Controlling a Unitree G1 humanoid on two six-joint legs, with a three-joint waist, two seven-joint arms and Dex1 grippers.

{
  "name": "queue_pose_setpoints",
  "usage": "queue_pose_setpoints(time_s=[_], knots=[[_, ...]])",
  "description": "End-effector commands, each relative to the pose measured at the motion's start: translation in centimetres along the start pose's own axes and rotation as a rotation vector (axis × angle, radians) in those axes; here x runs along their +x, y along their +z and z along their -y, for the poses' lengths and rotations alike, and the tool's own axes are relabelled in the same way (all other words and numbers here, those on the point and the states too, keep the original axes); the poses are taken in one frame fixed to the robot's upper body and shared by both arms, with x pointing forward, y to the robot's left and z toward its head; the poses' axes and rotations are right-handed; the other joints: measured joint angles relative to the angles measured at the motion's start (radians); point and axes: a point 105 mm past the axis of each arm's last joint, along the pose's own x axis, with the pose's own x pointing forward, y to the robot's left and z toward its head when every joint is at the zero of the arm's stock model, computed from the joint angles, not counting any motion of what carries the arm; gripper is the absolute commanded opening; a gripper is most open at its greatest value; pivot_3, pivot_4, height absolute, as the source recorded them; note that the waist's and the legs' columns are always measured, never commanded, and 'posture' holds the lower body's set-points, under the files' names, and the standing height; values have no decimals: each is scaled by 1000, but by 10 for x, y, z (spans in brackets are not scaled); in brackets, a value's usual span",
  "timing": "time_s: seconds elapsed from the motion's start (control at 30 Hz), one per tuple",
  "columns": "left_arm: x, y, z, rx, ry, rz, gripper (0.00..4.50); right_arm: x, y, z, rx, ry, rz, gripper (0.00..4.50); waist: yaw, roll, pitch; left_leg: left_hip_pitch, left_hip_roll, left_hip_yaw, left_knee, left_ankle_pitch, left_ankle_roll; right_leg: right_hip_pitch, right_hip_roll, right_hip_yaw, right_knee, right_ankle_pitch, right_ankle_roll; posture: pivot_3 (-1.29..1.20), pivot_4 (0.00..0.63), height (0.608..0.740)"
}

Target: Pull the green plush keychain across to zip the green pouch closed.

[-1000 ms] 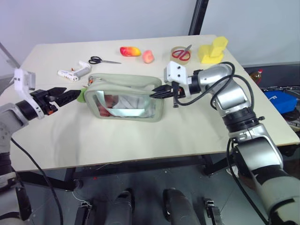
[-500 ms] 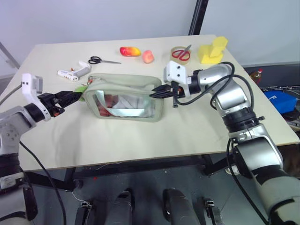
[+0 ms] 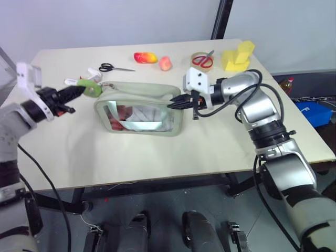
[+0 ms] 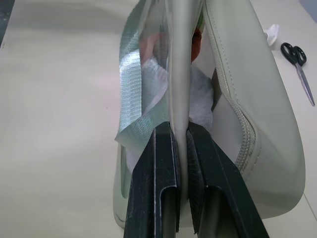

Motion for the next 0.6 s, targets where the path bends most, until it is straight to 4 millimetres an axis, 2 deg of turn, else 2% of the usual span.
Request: queue_pose_setpoints(time_s=[0.03, 0.1, 0.17, 0.27, 0.4, 0.53, 0.57, 0.6], knots=[[9, 28, 36, 130, -144, 12, 28, 0, 8, 3, -23, -12, 17, 0, 0, 0, 0, 0, 0, 0, 0, 0, 0, 0, 0, 0, 0, 0, 0, 0, 150, 740], [16, 21, 40, 206, -154, -47, 28, 1, 8, 4, -23, -15, 19, 0, -2, 0, 0, 0, 0, 0, 0, 0, 0, 0, 0, 0, 0, 0, 0, 0, 150, 740], [22, 4, 40, 344, -146, -137, 28, 2, 8, 3, -22, -17, 23, 0, -4, 0, 0, 1, 0, 0, 0, 0, 0, 0, 0, 0, 0, 0, 0, 0, 150, 740], [31, -9, 42, 420, -162, -178, 28, 2, 7, 2, -20, -18, 24, 0, -2, 0, 0, 2, 0, 0, -1, 0, 0, 0, 0, 0, 1, 0, 0, 0, 150, 740], [41, -6, 35, 491, -120, -165, 28, 0, 6, 1, -18, -20, 23, 0, 0, 0, 0, 1, 0, 0, 0, 0, 0, 1, 0, 0, 1, 0, 0, 0, 150, 740], [39, 1, 34, 497, -136, -156, 28, 0, 5, 2, -16, -27, 19, 0, -2, 0, 0, 1, 0, 0, 1, 0, 0, 1, 0, 0, 1, 0, 0, 0, 150, 740], [37, 2, 35, 494, -144, -157, 657, 0, 5, 2, -15, -28, 18, 0, -2, 0, 0, 1, 0, 0, 1, 0, 0, 1, 0, 0, 1, 0, 0, 0, 150, 740], [35, 3, 35, 498, -147, -164, 911, 0, 5, 2, -15, -29, 19, 0, -2, 0, 0, 1, 0, 0, 1, 0, 0, 1, 0, 0, 1, 0, 0, 0, 150, 740]])
